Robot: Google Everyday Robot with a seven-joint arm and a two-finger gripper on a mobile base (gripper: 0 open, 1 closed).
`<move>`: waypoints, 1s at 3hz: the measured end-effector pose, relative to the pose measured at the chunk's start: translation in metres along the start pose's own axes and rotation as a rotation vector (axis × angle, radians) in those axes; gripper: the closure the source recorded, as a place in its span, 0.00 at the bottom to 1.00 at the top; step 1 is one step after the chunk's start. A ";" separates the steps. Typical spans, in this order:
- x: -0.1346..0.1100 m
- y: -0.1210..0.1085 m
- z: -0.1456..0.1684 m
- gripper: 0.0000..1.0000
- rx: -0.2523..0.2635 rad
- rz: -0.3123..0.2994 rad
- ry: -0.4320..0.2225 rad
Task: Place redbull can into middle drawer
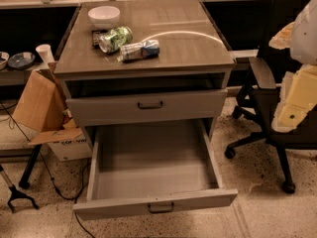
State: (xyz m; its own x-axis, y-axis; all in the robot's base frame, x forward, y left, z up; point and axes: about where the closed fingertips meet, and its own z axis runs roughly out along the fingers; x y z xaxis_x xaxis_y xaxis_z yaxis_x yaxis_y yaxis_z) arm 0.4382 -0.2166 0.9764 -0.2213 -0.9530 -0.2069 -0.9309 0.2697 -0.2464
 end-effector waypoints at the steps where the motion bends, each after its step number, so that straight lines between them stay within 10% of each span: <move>1: 0.000 0.000 0.000 0.00 0.000 0.000 0.000; 3: -0.010 -0.048 -0.001 0.00 0.099 0.124 -0.137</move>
Offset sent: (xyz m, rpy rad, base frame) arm 0.0098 -0.0092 0.0187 0.0982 -0.0700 -0.0687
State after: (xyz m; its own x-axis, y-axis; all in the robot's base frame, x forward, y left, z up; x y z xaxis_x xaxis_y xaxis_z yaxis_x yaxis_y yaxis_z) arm 0.4852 -0.2201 0.9910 -0.2850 -0.8858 -0.3663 -0.8642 0.4028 -0.3016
